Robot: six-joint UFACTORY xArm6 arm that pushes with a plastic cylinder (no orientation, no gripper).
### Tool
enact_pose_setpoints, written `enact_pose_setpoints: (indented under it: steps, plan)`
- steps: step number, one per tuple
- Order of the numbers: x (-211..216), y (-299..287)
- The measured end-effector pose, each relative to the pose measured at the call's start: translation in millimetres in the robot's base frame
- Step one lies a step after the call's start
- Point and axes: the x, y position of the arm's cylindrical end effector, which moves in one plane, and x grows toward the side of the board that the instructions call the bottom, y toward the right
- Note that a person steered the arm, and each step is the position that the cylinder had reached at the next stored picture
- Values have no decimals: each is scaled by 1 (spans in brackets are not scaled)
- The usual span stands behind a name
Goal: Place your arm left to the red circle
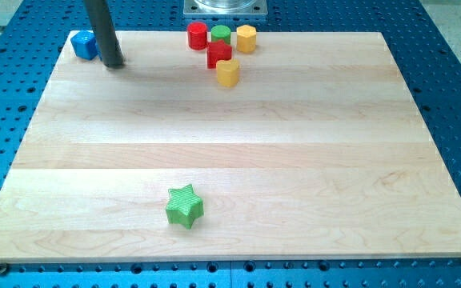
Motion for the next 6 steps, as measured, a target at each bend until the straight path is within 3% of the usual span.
enact_pose_setpoints:
  steps: [3,4,5,6]
  plan:
    - [33,10]
    - [-9,49]
    - [-76,51]
    - [-84,69]
